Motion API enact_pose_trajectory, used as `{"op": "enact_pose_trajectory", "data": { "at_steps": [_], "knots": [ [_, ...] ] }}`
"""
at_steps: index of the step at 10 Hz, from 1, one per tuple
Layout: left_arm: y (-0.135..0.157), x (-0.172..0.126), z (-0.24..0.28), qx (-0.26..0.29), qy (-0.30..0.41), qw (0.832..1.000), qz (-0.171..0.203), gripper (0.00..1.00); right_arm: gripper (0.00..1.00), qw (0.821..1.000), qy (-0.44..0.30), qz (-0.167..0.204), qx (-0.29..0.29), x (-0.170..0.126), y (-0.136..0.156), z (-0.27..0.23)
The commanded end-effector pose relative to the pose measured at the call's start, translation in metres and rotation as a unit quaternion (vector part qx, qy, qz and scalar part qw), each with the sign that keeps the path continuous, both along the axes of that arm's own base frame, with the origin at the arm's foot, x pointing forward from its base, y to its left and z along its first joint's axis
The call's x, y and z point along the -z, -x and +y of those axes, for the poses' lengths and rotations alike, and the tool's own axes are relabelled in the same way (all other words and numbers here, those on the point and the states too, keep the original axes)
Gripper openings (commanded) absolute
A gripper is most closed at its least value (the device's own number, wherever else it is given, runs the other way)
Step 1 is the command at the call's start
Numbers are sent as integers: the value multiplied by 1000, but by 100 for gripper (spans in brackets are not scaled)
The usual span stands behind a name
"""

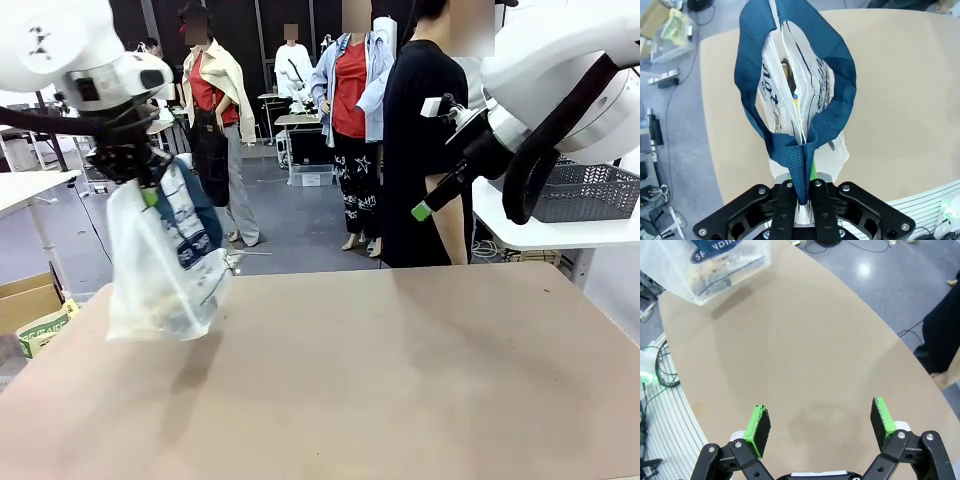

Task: Transfer purchased items from the store into the shopping bag.
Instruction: Move the Reusable shopping bag to the right side of the table.

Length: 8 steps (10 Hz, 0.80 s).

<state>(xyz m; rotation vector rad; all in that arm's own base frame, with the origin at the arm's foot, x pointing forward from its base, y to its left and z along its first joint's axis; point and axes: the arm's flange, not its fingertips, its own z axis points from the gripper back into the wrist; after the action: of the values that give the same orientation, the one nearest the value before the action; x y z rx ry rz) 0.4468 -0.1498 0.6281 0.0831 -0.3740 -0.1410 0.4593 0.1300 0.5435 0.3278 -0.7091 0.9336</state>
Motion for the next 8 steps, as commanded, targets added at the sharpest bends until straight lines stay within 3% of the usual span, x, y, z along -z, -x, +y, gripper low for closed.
{"op": "enact_pose_trajectory", "data": {
  "at_steps": [1, 4, 8],
  "knots": [
    [11, 7, 33, -1, -20, 999, -45, 0, 100, 1000, 8, 6, -4, 0, 2, -2],
    [18, 16, 97, -6, -49, 998, -49, 0, 100, 1000, 8, 6, -4, 0, 2, -2],
    [30, 35, 147, -55, -50, 996, -57, 0, 100, 1000, 8, 6, -4, 0, 2, -2]
  ]
}}
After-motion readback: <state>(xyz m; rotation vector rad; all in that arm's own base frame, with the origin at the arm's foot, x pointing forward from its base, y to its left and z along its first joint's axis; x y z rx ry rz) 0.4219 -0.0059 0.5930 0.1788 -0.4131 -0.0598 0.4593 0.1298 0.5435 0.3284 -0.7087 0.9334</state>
